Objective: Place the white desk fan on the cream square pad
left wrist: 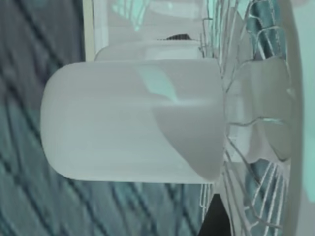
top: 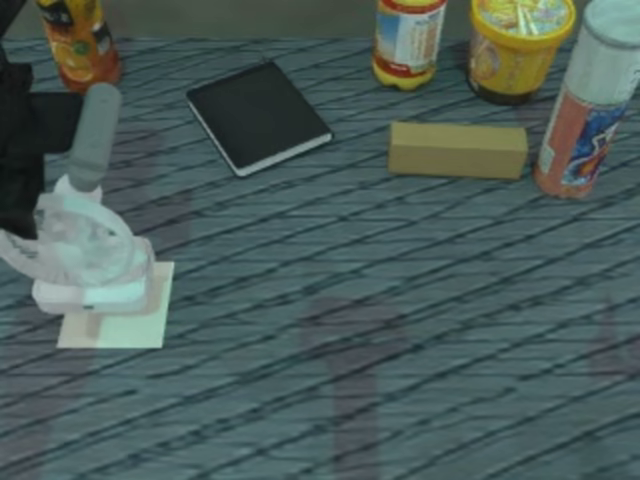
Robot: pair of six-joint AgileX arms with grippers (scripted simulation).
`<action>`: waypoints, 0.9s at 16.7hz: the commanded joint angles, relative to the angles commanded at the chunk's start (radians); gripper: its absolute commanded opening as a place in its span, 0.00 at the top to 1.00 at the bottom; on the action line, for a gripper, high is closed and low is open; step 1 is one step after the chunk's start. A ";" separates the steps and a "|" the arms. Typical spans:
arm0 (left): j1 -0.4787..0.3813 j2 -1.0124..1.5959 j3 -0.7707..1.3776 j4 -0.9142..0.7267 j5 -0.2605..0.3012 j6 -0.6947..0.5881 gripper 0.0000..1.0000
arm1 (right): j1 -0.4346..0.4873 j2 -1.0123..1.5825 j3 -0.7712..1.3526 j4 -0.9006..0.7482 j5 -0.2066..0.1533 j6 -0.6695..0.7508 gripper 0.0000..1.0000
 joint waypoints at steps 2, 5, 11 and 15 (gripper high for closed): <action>0.000 0.000 0.000 0.000 0.000 0.000 1.00 | 0.000 0.000 0.000 0.000 0.000 0.000 0.00; -0.006 0.005 -0.014 0.018 0.000 0.001 1.00 | 0.000 0.000 0.000 0.000 0.000 0.000 0.00; -0.003 0.014 -0.121 0.135 0.000 -0.003 1.00 | 0.000 0.000 0.000 0.000 0.000 0.000 0.00; -0.003 0.014 -0.121 0.135 0.000 -0.003 0.92 | 0.000 0.000 0.000 0.000 0.000 0.000 0.00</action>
